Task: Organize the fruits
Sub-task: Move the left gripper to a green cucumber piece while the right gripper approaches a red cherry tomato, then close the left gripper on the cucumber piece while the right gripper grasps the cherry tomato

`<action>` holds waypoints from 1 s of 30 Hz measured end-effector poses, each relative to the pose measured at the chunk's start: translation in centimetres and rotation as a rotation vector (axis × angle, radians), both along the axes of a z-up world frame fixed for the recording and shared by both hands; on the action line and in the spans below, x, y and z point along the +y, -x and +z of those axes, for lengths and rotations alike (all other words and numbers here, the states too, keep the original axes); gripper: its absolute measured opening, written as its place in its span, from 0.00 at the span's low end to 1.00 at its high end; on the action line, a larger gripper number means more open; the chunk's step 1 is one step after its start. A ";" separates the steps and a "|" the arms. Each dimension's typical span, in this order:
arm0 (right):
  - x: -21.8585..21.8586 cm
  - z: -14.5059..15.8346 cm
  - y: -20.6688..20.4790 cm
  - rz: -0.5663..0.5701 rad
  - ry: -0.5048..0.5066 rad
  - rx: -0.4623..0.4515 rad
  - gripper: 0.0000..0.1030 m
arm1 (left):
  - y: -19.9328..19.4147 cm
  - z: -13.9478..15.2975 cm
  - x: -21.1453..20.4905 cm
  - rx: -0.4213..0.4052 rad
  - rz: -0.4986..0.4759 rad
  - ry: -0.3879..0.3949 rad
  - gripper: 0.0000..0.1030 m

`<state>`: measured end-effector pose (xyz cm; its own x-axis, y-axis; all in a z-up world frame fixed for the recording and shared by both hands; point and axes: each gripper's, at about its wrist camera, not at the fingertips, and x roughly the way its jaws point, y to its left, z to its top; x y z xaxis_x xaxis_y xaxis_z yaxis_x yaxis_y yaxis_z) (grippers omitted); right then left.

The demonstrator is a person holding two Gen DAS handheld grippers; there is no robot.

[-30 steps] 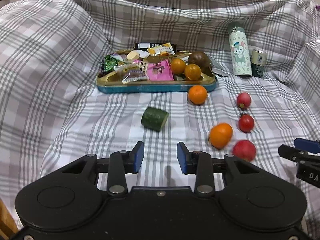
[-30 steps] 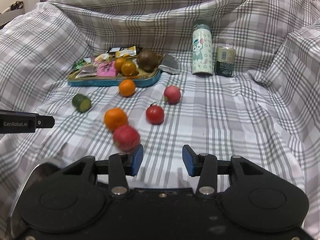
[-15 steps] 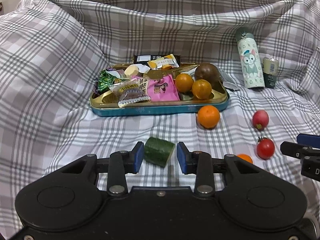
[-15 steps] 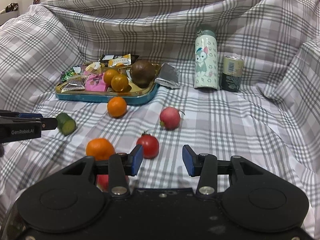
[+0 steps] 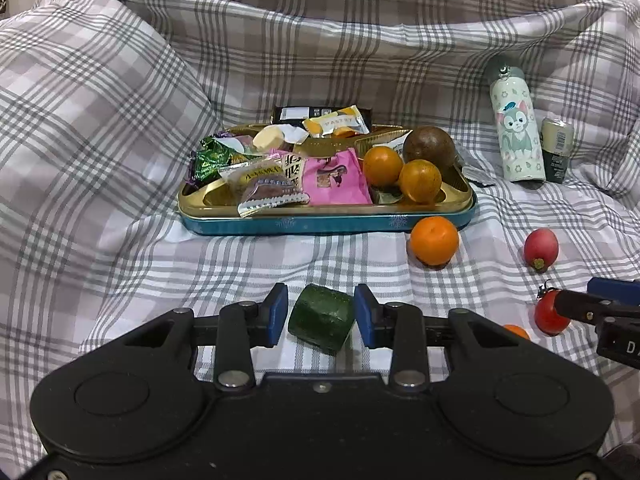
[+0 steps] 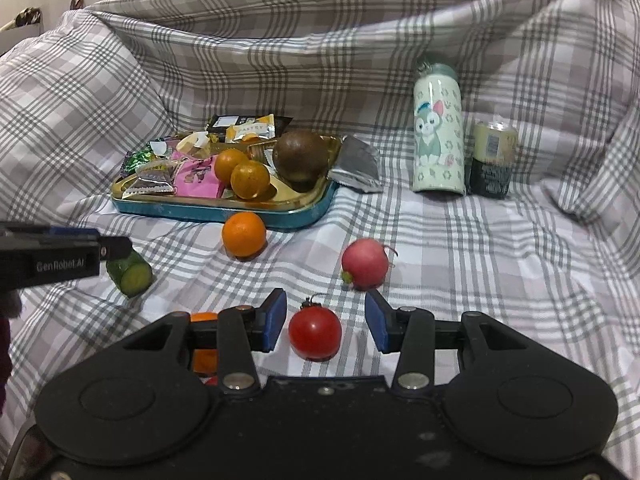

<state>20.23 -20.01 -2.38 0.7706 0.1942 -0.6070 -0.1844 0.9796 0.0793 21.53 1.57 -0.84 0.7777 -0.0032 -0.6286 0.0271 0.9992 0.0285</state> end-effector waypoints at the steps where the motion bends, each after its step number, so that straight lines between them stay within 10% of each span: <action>1: -0.2 -0.2 -0.1 -0.005 -0.012 0.012 0.44 | 0.1 0.0 0.0 -0.011 -0.001 -0.004 0.44; 30: 1.1 -2.4 -1.4 0.021 0.019 0.055 0.45 | -0.3 -0.3 2.0 -0.006 0.001 0.114 0.45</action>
<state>21.63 -18.87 -4.81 0.7317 0.1981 -0.6522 -0.2006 0.9770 0.0717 21.79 3.58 -1.12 0.7818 -0.0733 -0.6192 0.0259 0.9960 -0.0853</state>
